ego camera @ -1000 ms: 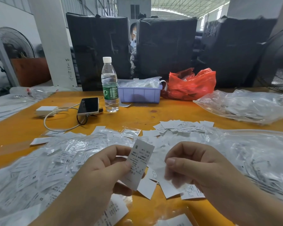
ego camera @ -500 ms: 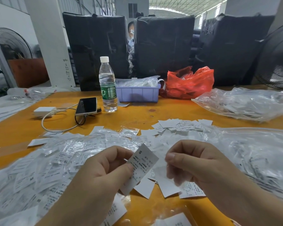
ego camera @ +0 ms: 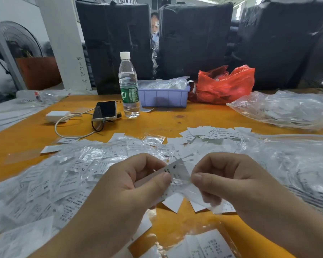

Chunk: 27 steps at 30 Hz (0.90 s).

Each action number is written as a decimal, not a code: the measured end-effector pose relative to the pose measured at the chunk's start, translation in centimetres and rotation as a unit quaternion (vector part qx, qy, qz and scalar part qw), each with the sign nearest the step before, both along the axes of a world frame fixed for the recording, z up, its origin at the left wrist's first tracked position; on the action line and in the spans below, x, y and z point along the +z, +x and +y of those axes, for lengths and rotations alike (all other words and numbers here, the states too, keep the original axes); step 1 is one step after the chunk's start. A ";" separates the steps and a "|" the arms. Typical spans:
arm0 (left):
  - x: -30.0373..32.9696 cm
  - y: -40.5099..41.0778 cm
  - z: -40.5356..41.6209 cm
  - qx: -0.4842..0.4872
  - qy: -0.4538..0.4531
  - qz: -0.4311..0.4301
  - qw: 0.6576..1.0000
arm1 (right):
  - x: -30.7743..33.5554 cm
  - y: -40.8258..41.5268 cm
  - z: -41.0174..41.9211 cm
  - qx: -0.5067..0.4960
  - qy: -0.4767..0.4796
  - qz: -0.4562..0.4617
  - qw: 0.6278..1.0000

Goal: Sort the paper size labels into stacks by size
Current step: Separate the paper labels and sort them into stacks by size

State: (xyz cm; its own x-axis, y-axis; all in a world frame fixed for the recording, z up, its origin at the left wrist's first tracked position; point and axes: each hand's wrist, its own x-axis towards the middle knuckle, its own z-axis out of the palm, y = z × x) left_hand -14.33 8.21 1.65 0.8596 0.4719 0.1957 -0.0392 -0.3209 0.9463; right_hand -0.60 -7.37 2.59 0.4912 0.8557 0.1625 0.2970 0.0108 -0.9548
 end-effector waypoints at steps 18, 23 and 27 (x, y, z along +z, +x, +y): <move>1.1 -0.8 1.9 0.048 -0.046 -0.036 0.997 | 0.2 0.3 -0.5 -0.030 0.015 -0.055 0.998; 1.0 -0.9 1.3 0.030 -0.038 -0.011 0.999 | 0.1 0.2 -0.4 -0.026 0.010 -0.064 0.998; 1.1 -0.9 0.9 0.028 -0.030 0.000 0.999 | 0.3 0.0 -0.4 -0.021 0.013 -0.065 0.998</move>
State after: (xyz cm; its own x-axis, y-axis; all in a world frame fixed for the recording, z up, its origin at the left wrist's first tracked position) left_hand -15.23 9.07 2.76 0.8317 0.5303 0.1648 -0.0221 -0.2648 0.9640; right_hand -0.62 -7.76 2.86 0.4991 0.8301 0.2487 0.4194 0.0198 -0.9076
